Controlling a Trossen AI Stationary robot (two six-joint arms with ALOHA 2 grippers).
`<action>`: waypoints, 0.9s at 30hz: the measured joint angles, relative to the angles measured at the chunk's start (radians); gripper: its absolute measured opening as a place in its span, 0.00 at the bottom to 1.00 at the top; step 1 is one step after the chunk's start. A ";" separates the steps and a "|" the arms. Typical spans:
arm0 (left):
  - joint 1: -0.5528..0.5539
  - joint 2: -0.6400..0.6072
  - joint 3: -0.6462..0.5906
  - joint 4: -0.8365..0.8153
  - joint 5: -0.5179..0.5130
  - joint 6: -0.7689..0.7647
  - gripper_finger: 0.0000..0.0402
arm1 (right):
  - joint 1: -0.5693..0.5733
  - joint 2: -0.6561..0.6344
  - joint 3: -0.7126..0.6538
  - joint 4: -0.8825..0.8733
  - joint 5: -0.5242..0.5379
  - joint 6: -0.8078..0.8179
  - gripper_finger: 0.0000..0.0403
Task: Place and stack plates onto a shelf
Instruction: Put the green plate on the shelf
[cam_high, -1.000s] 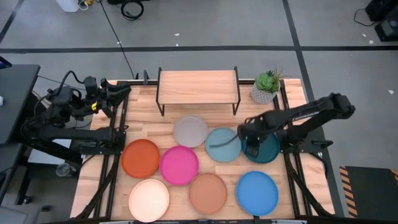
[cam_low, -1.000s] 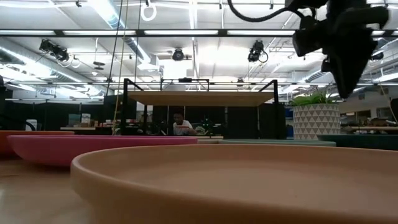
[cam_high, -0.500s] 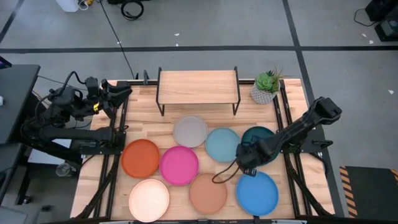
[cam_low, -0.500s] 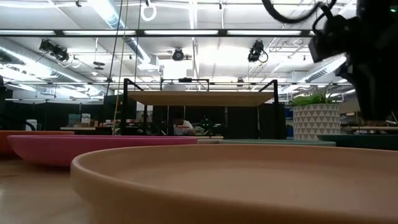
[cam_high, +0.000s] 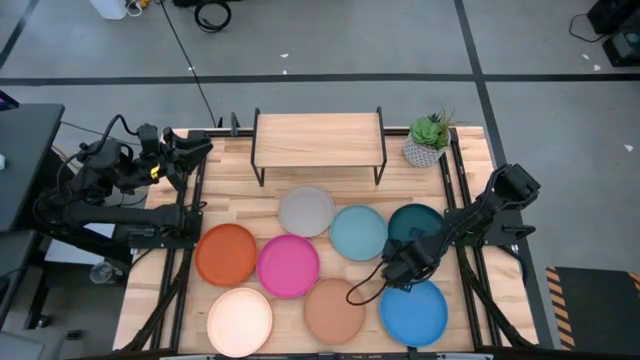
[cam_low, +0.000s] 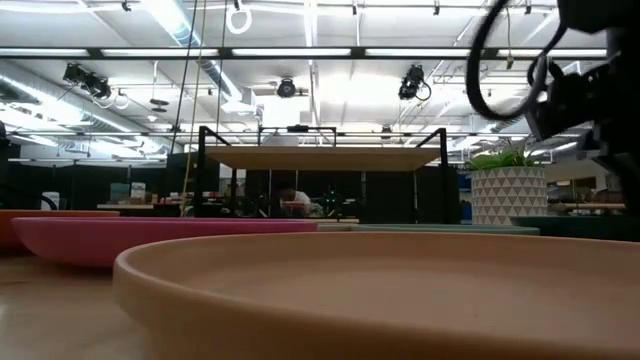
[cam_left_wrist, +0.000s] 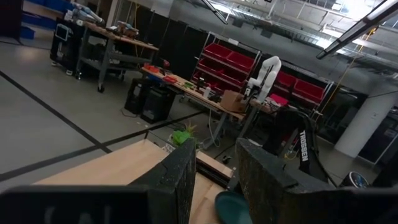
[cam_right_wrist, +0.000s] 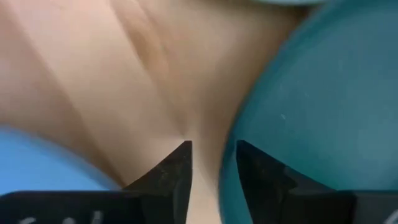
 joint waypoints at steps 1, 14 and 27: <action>0.000 0.000 0.000 0.000 0.000 -0.002 0.30 | 0.001 0.000 -0.006 -0.002 -0.001 0.011 0.29; 0.000 0.000 0.000 -0.008 0.000 -0.002 0.30 | 0.003 -0.014 0.013 -0.085 -0.008 -0.009 0.04; 0.000 0.000 0.000 -0.015 0.000 -0.001 0.30 | -0.042 -0.125 0.292 -0.529 0.053 -0.081 0.05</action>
